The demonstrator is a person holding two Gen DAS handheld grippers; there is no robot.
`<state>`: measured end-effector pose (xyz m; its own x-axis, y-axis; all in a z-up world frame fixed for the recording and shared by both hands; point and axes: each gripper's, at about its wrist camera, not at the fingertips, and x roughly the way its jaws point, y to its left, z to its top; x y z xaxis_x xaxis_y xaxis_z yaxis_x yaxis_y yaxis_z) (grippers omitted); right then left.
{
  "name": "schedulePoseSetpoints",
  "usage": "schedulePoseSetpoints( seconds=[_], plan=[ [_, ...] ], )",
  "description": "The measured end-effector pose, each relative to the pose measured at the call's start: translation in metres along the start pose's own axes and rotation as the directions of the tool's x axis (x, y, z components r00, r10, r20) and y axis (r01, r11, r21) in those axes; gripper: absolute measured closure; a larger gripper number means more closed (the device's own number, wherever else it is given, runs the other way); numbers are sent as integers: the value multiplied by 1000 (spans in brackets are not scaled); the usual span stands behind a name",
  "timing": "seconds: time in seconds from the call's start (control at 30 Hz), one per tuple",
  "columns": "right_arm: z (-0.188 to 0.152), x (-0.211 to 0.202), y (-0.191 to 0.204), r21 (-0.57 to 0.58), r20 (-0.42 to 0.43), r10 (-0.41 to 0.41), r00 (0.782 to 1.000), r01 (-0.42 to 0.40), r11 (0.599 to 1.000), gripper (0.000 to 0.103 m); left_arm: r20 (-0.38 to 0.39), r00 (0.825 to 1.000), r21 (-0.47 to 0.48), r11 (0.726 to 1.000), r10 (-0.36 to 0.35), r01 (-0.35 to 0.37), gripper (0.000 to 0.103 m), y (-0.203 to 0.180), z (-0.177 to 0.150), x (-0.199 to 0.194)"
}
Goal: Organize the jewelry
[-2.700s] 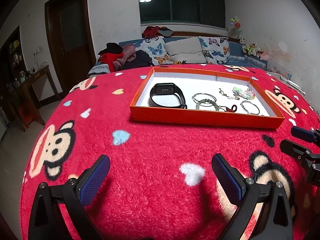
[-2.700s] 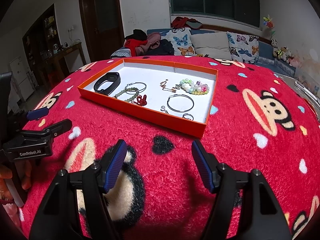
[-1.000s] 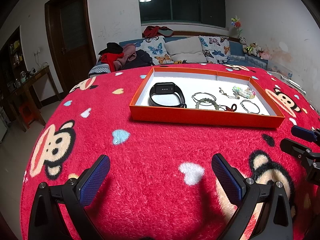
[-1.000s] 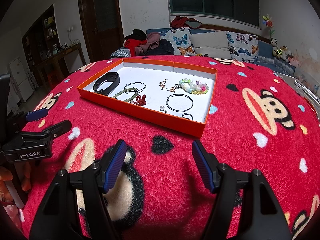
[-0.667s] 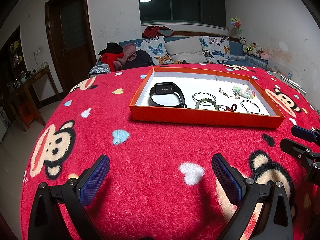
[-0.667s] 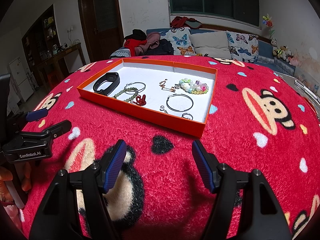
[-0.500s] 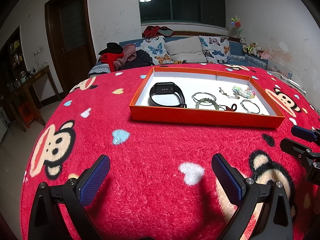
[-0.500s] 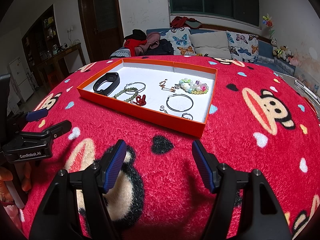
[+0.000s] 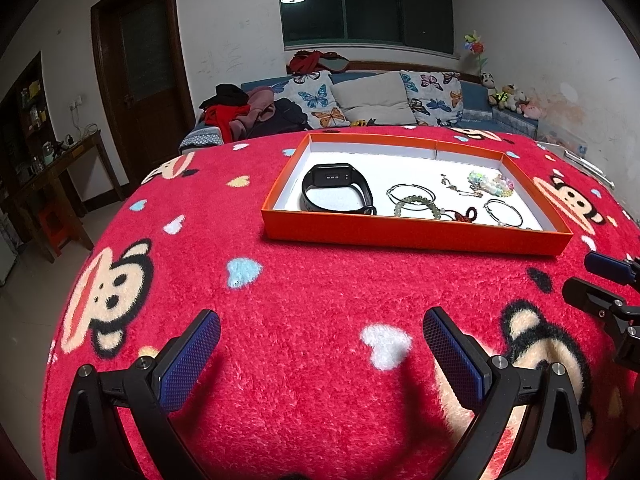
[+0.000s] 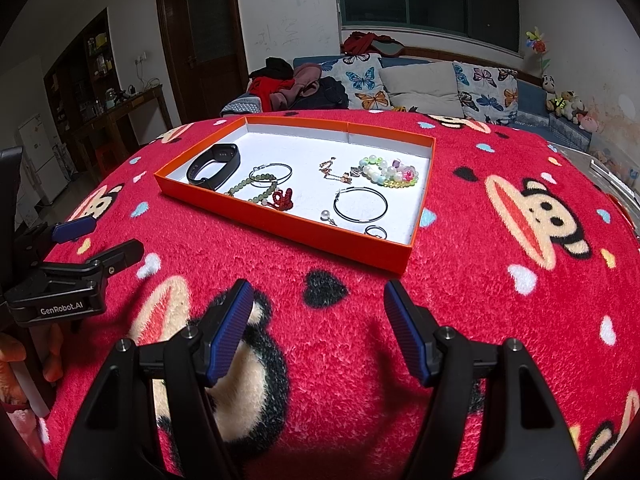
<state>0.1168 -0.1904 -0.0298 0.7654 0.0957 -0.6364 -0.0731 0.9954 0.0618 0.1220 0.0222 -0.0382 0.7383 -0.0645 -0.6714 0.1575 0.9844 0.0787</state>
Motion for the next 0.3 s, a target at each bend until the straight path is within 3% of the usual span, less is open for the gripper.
schedulePoseSetpoints(
  seconds=[0.3],
  plan=[
    [0,0,0,0,-1,0,1000,0,1000,35,2,1000,8,1000,-4,4,0,0,1,-2]
  ],
)
